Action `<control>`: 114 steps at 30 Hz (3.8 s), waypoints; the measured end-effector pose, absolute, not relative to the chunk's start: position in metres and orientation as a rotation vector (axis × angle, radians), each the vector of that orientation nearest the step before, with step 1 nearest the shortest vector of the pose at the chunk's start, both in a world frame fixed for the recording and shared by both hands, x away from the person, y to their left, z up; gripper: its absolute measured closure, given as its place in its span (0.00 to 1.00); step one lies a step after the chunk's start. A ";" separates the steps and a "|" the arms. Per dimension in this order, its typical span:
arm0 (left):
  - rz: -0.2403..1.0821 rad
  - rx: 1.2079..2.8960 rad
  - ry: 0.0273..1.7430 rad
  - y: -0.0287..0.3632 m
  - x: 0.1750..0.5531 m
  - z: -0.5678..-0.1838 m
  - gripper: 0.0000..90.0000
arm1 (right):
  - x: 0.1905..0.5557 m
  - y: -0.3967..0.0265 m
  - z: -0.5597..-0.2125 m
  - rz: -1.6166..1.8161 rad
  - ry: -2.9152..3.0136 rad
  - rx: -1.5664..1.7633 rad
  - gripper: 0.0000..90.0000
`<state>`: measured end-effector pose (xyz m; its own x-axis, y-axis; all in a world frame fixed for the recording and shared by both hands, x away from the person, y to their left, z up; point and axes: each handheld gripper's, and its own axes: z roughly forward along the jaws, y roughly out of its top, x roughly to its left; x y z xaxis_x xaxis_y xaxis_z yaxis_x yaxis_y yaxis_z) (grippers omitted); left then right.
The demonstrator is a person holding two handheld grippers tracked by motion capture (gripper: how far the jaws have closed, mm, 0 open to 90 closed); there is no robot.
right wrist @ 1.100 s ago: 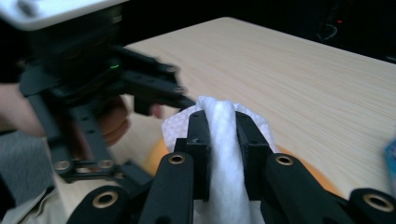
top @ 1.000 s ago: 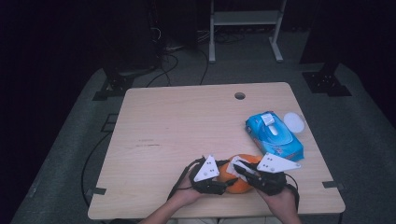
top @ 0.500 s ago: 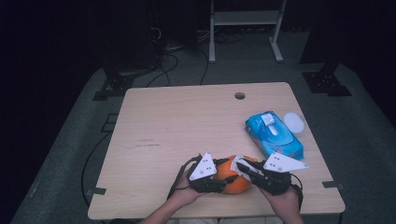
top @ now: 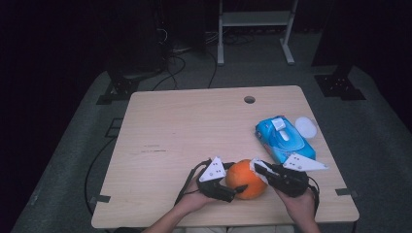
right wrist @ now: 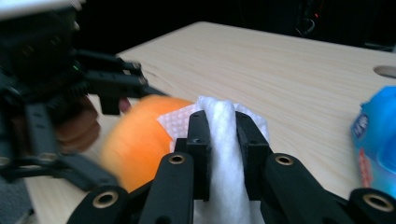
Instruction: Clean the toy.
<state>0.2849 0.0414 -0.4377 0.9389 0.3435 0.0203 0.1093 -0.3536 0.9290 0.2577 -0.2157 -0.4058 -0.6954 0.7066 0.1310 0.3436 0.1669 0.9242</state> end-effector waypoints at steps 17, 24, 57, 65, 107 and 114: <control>0.276 1.905 0.337 0.050 0.280 -0.419 0.46 | 0.242 -0.198 -0.392 1.610 2.120 0.839 0.86; 0.269 1.909 0.336 0.051 0.281 -0.419 0.47 | 0.248 -0.203 -0.397 1.542 2.115 0.902 0.86; 0.188 1.919 0.337 0.057 0.298 -0.431 0.10 | 0.264 -0.198 -0.401 1.547 2.193 0.862 0.86; 0.256 1.942 0.305 0.060 0.295 -0.429 0.35 | 0.259 -0.195 -0.401 1.546 2.151 0.854 0.86; 0.184 1.961 0.302 0.051 0.289 -0.430 0.15 | 0.250 -0.179 -0.394 1.433 2.155 0.733 0.86; 0.187 1.968 0.291 0.054 0.290 -0.431 0.29 | 0.252 -0.182 -0.395 1.435 2.155 0.744 0.86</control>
